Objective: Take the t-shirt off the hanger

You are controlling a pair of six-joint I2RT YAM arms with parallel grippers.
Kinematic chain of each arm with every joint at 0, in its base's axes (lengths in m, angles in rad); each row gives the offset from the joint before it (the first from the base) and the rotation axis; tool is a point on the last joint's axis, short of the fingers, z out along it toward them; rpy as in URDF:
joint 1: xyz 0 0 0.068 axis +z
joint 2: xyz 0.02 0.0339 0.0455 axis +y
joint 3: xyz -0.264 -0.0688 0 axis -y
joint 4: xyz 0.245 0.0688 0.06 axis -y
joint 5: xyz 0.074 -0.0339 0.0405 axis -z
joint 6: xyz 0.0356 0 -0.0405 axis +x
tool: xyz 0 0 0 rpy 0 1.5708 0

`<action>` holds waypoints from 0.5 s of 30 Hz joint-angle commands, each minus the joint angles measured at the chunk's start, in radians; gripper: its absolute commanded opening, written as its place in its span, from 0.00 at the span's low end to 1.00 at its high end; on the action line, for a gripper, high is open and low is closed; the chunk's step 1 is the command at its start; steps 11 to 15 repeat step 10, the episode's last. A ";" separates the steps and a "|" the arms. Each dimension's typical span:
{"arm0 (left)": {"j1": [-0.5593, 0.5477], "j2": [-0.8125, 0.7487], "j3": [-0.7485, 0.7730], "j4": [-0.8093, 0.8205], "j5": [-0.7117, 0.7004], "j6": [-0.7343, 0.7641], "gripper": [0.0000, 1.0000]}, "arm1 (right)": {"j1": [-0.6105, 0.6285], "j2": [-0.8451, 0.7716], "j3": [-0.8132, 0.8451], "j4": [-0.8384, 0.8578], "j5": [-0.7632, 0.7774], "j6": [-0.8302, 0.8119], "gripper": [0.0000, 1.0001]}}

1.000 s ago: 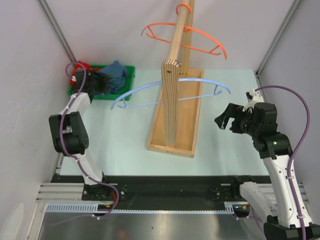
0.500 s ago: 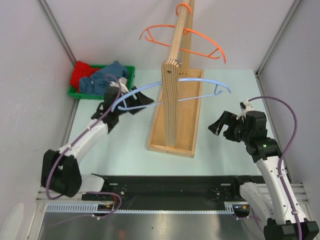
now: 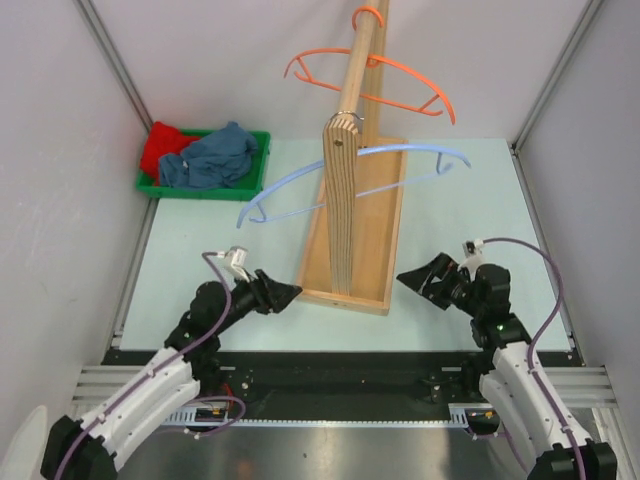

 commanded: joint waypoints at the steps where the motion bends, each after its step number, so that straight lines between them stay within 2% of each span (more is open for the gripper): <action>1: -0.026 -0.206 -0.174 0.169 0.032 -0.089 0.72 | 0.027 -0.112 -0.138 0.324 -0.043 0.137 1.00; 5: -0.034 -0.397 -0.243 0.068 0.032 -0.096 0.73 | 0.041 -0.262 -0.253 0.395 -0.029 0.220 0.99; 9: -0.034 -0.586 -0.326 0.061 0.064 -0.137 0.76 | 0.044 -0.473 -0.347 0.441 -0.035 0.322 1.00; 10: -0.034 -0.664 -0.348 0.086 0.083 -0.192 0.84 | 0.045 -0.507 -0.377 0.476 -0.061 0.361 1.00; 15: -0.034 -0.664 -0.348 0.086 0.083 -0.192 0.84 | 0.045 -0.507 -0.377 0.476 -0.061 0.361 1.00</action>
